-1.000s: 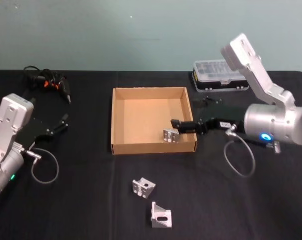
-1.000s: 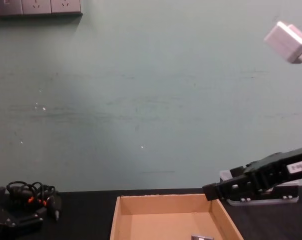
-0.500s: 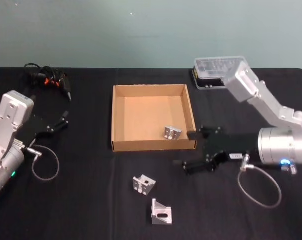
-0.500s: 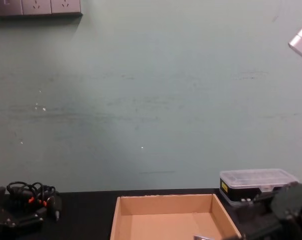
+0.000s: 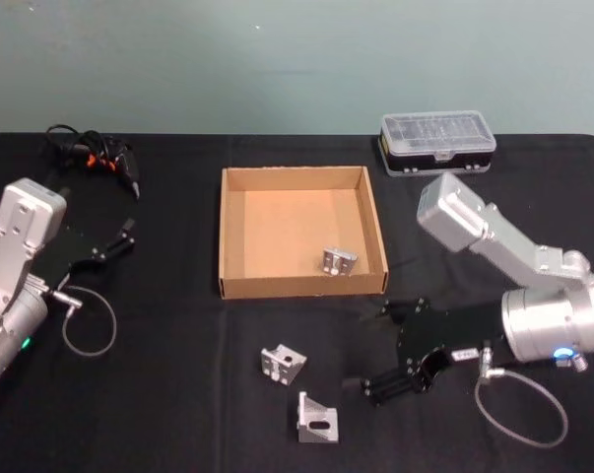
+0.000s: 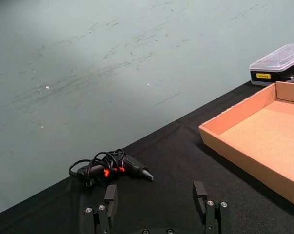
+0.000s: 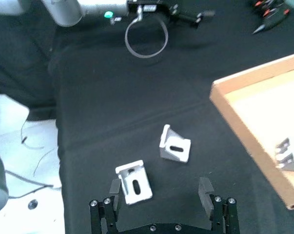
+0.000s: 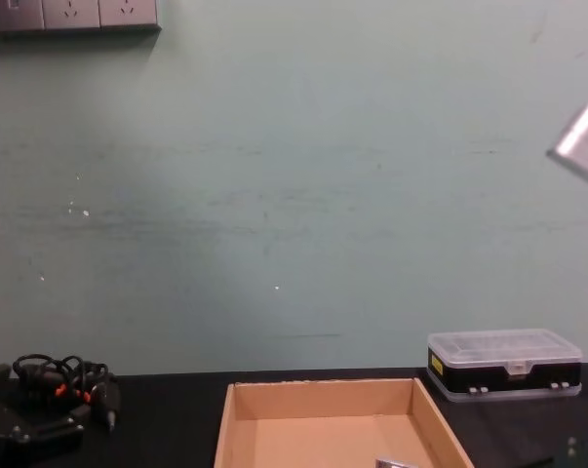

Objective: Use one hand to pick up the angle iron from the table and place it into the box.

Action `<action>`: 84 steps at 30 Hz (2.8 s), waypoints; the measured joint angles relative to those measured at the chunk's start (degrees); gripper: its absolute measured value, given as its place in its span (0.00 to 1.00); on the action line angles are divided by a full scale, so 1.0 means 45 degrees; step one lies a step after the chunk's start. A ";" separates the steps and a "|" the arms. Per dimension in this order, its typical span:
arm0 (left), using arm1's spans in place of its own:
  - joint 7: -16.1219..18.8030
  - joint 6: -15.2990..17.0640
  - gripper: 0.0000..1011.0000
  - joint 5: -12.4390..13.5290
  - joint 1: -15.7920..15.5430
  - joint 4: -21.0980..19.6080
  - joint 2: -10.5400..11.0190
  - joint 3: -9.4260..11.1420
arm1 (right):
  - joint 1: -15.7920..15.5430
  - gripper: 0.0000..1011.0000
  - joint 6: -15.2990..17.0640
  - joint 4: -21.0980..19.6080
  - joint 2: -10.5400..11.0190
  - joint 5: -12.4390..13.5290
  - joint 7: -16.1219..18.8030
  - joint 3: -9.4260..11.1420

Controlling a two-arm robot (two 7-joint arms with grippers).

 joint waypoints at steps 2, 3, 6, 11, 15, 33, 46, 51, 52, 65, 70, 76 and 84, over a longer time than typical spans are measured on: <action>0.0000 0.0000 1.00 0.0001 0.0000 0.0000 0.0000 0.0000 | 0.0100 0.99 -0.0028 0.0102 -0.0003 -0.0103 0.0115 -0.0205; 0.0000 0.0000 1.00 0.0001 0.0000 0.0000 0.0000 0.0001 | 0.0204 0.99 -0.0029 0.0211 -0.0036 -0.0209 0.0217 -0.0409; 0.0000 0.0000 1.00 0.0000 0.0000 0.0000 0.0000 0.0000 | 0.0449 0.99 -0.0007 0.0481 -0.0150 -0.0445 0.0464 -0.0841; 0.0000 0.0000 1.00 0.0000 0.0000 0.0000 0.0000 0.0000 | 0.0739 0.99 -0.0031 0.0825 -0.0327 -0.0692 0.0726 -0.1285; 0.0000 0.0000 1.00 0.0001 0.0000 0.0000 0.0000 0.0000 | 0.0932 0.99 -0.0114 0.1046 -0.0479 -0.0812 0.0882 -0.1527; 0.0000 0.0000 1.00 0.0000 0.0000 0.0000 0.0000 0.0001 | 0.1847 0.99 -0.0433 0.1775 -0.1127 -0.1232 0.1876 -0.2692; 0.0000 0.0000 1.00 0.0000 0.0000 0.0000 0.0000 0.0000 | 0.2333 0.99 -0.0606 0.2463 -0.1687 -0.1434 0.2163 -0.3272; 0.0000 0.0000 1.00 0.0000 0.0000 0.0000 0.0000 0.0000 | 0.2428 0.99 -0.0641 0.2596 -0.1781 -0.1471 0.2215 -0.3388; 0.0000 0.0000 1.00 0.0001 -0.0001 0.0000 -0.0001 0.0000 | 0.2443 0.99 -0.0644 0.2618 -0.1796 -0.1475 0.2229 -0.3411; 0.0000 0.0000 1.00 0.0001 0.0000 0.0000 0.0000 0.0000 | 0.2686 0.99 -0.0779 0.3093 -0.2139 -0.1543 0.2343 -0.3675; 0.0000 0.0000 1.00 0.0001 0.0000 0.0000 0.0000 0.0000 | 0.2769 0.99 -0.0852 0.3286 -0.2293 -0.1569 0.2371 -0.3743; 0.0000 0.0000 1.00 0.0000 -0.0001 0.0000 0.0000 0.0000 | 0.2844 0.99 -0.0938 0.3524 -0.2467 -0.1582 0.2441 -0.3834; 0.0000 0.0000 1.00 0.0000 0.0000 0.0000 0.0000 0.0000 | 0.2844 0.99 -0.0990 0.3639 -0.2548 -0.1585 0.2450 -0.3909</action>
